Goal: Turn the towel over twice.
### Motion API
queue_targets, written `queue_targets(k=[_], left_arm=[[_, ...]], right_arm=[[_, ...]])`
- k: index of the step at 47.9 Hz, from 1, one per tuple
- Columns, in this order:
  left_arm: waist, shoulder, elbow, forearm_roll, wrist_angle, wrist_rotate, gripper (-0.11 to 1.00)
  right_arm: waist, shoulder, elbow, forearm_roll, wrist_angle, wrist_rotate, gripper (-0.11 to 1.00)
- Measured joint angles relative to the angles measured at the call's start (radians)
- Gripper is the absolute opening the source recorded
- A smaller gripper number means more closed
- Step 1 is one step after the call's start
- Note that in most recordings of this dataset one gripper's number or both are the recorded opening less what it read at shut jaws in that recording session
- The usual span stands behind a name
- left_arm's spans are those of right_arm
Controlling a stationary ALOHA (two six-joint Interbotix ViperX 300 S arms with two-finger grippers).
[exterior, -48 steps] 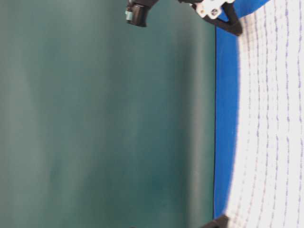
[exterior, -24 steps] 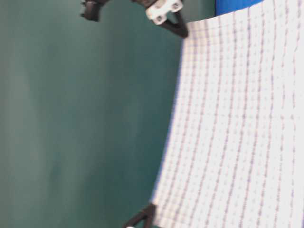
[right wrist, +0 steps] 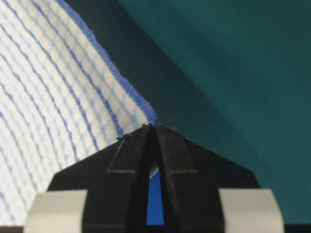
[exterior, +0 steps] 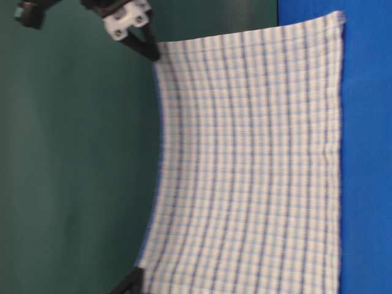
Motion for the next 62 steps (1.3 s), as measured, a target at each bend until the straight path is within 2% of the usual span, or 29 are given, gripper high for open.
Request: queue_targets(k=[10,18,26,39,46,50,62], left_arm=[[-0.006,-0.072,0.002,0.0,-0.014,-0.002,0.02],[-0.034,-0.133,0.02,0.0,-0.014,-0.002,0.02],[-0.095,-0.181,0.054,0.0,-0.008,-0.002,0.02],[-0.233,-0.273,0.16,0.002,-0.005,-0.005,0.02],[-0.31,-0.327,0.222,0.0,0.006,-0.037,0.02],[-0.36,-0.345,0.253,0.0,0.029,-0.058,0.02],[-0.529,-0.327,0.293,0.0,0.127,-0.08,0.02]], right_arm=[[0.017,-0.048,-0.023,0.002,0.031,0.0,0.05],[0.081,-0.098,-0.023,0.0,0.069,0.003,0.05],[0.144,-0.14,-0.018,0.002,0.132,0.015,0.05],[0.31,-0.225,0.031,0.002,0.229,0.06,0.05],[0.422,-0.261,0.066,0.002,0.255,0.118,0.05],[0.483,-0.27,0.084,0.002,0.256,0.141,0.05],[0.595,-0.233,0.172,0.003,0.249,0.221,0.05]])
